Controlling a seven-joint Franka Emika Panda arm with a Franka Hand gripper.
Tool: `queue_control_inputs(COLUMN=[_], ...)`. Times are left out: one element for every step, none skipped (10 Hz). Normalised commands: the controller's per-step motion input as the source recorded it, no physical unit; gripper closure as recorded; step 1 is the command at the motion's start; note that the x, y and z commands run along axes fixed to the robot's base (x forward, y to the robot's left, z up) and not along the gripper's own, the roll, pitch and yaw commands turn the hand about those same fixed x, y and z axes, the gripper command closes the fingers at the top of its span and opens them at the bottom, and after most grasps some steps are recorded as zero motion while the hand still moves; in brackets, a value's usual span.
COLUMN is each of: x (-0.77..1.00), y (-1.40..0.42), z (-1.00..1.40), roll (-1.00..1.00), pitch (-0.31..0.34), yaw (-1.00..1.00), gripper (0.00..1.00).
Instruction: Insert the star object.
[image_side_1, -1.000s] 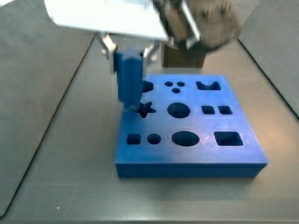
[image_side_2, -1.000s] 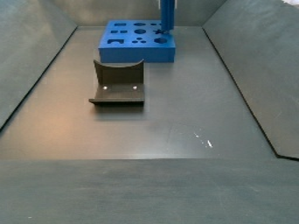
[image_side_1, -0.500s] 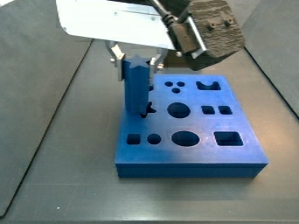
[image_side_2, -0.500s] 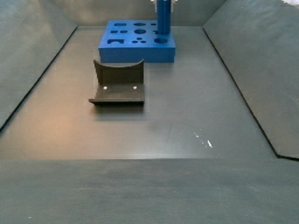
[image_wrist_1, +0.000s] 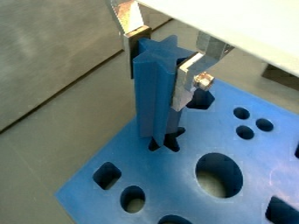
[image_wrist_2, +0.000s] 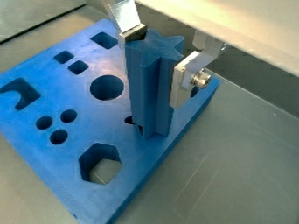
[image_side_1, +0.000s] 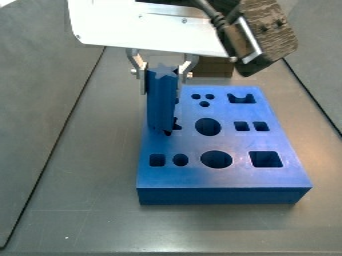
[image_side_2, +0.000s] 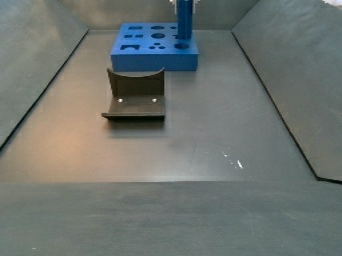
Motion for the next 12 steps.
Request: queue_control_inputs(x=[0.00, 0.10, 0.18, 0.08, 0.05, 0.00, 0.00, 0.01, 0.04, 0.08, 0.09, 0.05], y=[0.07, 0.00, 0.00, 0.11, 0.18, 0.23, 0.22, 0.10, 0.04, 0.05, 0.02, 0.00], z=[-0.23, -0.29, -0.33, -0.24, -0.13, -0.09, -0.04, 0.03, 0.08, 0.06, 0.11, 0.23], roll=[0.10, 0.11, 0.08, 0.00, -0.21, -0.32, -0.26, -0.17, -0.07, -0.08, -0.07, -0.06], pitch=[0.000, 0.000, 0.000, 0.020, 0.011, 0.000, 0.000, 0.000, 0.000, 0.000, 0.000, 0.000], yaw=[0.41, 0.39, 0.33, 0.00, -0.20, -0.36, -0.31, -0.09, 0.00, 0.11, 0.11, 0.00], gripper=[1.00, 1.00, 1.00, 1.00, 1.00, 1.00, 1.00, 1.00, 1.00, 1.00, 1.00, 1.00])
